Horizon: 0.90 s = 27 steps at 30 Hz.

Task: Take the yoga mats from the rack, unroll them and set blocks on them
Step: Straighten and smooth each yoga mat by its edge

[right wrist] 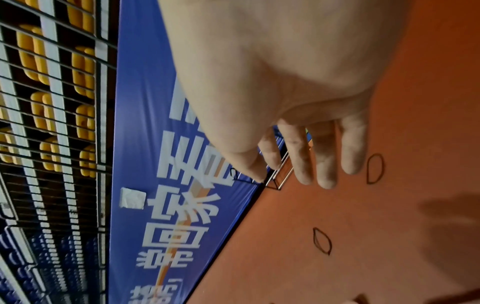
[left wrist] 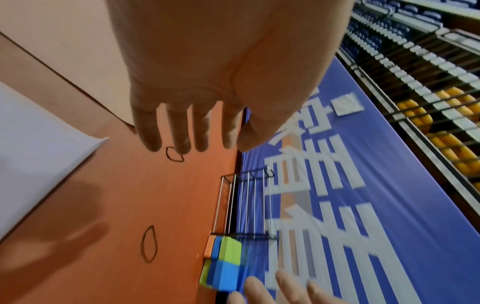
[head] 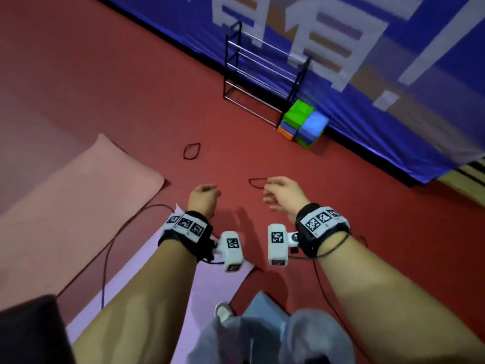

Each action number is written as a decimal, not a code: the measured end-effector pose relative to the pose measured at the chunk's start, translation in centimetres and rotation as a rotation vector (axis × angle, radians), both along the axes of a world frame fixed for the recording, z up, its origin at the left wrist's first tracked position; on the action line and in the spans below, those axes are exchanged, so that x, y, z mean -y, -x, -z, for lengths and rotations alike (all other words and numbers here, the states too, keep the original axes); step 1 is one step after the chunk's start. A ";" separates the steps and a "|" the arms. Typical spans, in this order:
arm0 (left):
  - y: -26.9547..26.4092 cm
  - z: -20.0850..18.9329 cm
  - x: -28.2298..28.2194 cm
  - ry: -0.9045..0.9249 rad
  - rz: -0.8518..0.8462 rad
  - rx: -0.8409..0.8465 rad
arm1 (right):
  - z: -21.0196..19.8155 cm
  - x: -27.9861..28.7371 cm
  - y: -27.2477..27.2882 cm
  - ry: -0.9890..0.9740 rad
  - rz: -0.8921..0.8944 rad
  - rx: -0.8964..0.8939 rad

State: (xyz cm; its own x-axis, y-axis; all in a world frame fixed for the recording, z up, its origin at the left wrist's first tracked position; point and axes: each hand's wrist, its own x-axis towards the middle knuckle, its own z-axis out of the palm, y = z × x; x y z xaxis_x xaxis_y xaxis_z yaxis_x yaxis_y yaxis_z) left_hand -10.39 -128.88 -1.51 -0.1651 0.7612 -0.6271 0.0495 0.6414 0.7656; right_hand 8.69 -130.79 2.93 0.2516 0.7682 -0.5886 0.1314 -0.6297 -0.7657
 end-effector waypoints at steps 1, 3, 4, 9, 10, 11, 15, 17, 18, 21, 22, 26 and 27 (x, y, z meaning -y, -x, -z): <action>1.0 -0.2 -0.8 0.006 -0.031 0.008 | -0.4 -1.3 1.0 0.007 -0.036 -0.004; 3.2 -0.7 -2.4 -0.006 -0.121 0.019 | -0.9 -4.1 3.4 0.001 -0.123 -0.006; 4.2 -1.0 -3.2 -0.010 -0.162 0.034 | -1.0 -5.6 4.5 -0.011 -0.167 -0.005; 9.3 -1.4 -7.0 -0.007 -0.388 0.094 | -1.5 -13.4 9.6 -0.037 -0.402 -0.019; 10.3 -1.3 -7.8 -0.017 -0.449 0.091 | -1.2 -15.3 10.8 -0.036 -0.467 -0.020; 11.0 -0.9 -8.6 -0.030 -0.502 0.084 | -0.8 -16.8 11.7 -0.032 -0.521 -0.012; 13.1 1.9 -11.1 -0.027 -0.761 0.035 | 3.2 -23.6 15.7 0.014 -0.759 -0.011; 13.3 3.3 -11.4 0.001 -0.886 0.032 | 5.5 -26.3 17.4 0.027 -0.883 0.007; 13.0 4.4 -11.1 0.022 -0.979 0.023 | 6.5 -27.2 18.3 0.047 -0.976 0.018; 11.8 7.0 -10.4 0.077 -1.203 -0.019 | 9.1 -29.0 20.1 0.129 -1.209 0.012; 11.1 8.2 -10.0 0.099 -1.261 -0.001 | 10.0 -29.2 20.4 0.152 -1.286 0.029; 6.5 10.9 -7.6 0.160 -1.476 0.059 | 12.4 -28.7 20.7 0.191 -1.548 0.122; 5.2 11.5 -6.7 0.175 -1.511 0.066 | 12.9 -28.3 20.4 0.205 -1.584 0.136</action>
